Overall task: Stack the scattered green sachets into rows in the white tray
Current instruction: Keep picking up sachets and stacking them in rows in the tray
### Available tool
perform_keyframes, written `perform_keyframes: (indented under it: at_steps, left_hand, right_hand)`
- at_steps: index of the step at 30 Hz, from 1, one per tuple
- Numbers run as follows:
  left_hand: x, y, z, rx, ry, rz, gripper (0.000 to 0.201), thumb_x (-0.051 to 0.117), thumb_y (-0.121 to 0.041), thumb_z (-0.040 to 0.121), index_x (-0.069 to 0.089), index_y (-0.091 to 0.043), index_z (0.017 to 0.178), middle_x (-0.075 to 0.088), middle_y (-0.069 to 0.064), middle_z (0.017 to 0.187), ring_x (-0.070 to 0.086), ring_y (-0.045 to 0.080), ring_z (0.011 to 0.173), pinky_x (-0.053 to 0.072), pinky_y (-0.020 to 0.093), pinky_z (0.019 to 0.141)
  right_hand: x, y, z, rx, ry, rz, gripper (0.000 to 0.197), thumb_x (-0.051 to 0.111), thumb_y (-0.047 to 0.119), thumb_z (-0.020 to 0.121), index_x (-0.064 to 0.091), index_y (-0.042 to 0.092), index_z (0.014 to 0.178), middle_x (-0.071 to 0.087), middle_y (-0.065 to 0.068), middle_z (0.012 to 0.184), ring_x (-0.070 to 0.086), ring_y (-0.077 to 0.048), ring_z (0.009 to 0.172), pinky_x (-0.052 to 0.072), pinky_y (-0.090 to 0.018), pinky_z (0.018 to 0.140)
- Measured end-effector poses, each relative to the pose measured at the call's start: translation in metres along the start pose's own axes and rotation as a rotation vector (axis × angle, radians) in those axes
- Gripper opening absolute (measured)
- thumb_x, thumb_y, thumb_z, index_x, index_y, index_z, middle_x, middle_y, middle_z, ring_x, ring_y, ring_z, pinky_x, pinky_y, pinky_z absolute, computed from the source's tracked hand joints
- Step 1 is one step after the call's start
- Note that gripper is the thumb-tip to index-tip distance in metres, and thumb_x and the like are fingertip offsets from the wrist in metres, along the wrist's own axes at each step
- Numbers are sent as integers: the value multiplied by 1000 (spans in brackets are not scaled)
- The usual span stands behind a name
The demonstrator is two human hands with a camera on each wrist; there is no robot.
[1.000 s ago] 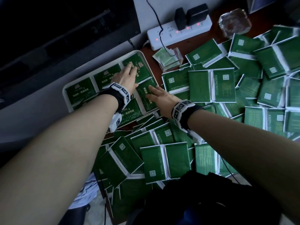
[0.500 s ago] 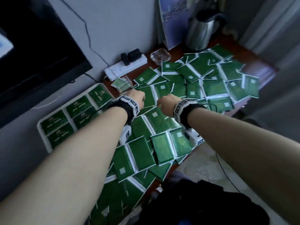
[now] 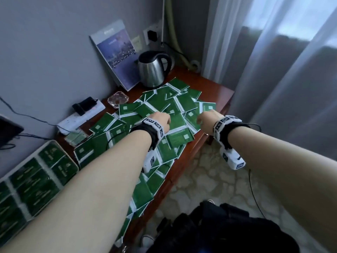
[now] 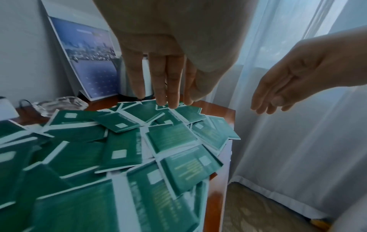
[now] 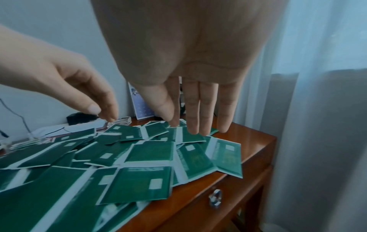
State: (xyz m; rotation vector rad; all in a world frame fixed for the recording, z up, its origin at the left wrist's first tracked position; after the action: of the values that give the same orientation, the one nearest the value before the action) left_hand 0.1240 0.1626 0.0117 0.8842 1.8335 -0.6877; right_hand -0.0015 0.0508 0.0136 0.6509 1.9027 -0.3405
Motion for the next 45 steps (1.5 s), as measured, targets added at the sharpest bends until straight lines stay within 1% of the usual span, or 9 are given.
perform_keyframes:
  at_steps: [7,11,16,22,26,30,36,41,45]
  left_hand:
    - [18,-81,59,-26,64,-3,25,52,-28,96,63,-31,118,65,2,120,61,24,105,53,33,81]
    - [17,-92,86,-61,81,19,26,51,-23,96,63,-29,119,64,4,120,61,26,105,51,32,76]
    - [14,-86,131,-97,108,39,24,52,-24,97,64,-29,117,64,6,120,62,28,105,54,36,85]
    - [16,-71,208,-63,115,45,27,49,-21,98,61,-26,122,62,3,125,60,25,108,53,35,86]
    - [17,-76,247,18,58,17,32,50,-17,97,58,-24,127,55,2,131,56,24,114,51,41,92]
    - [25,-94,269,119,-3,-19,43,52,-13,93,50,-20,135,47,2,142,46,22,127,39,42,106]
    - [37,-99,302,85,36,37,61,52,-15,96,27,-15,153,21,5,162,20,23,148,20,43,120]
    - [38,-96,318,42,118,108,69,58,3,88,33,-15,150,27,7,158,33,29,140,34,45,111]
    - [29,-97,342,36,128,166,71,69,1,80,41,-18,142,40,9,144,44,31,128,39,47,101]
  right_hand:
    - [14,-145,29,114,61,0,14,53,17,91,65,16,97,67,-7,104,63,-31,96,53,-33,78]
    - [22,-179,67,128,119,-3,8,54,16,88,61,18,84,68,-9,99,65,-30,83,52,-29,68]
    - [34,-171,117,66,145,60,30,49,10,79,67,19,102,67,-7,93,67,-30,81,59,-35,69]
    - [62,-172,191,50,281,69,19,74,17,67,67,23,84,67,2,77,67,-22,69,55,-27,51]
    - [41,-160,213,3,176,110,29,64,27,92,60,13,117,59,-9,108,62,-31,98,49,-33,70]
    - [40,-154,231,-4,169,151,48,69,38,89,49,12,124,44,-6,105,53,-31,105,48,-40,74]
    - [41,-142,253,-153,247,42,70,77,49,78,44,10,126,47,-9,117,48,-29,112,48,-43,82]
    - [50,-135,263,-267,307,3,70,76,48,79,49,6,128,48,-11,121,47,-30,116,50,-44,85]
    - [50,-139,274,-316,349,4,59,76,45,81,58,9,124,51,-11,121,49,-32,116,51,-43,82]
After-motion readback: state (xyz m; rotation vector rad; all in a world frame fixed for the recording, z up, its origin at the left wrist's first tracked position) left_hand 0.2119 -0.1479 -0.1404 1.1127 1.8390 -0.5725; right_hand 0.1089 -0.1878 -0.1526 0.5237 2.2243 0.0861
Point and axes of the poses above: each hand's wrist, its own z-axis towards the middle knuckle, its own x-axis out of the palm, y = z × x, the point moved 9 cm from there along z, towards the middle knuckle
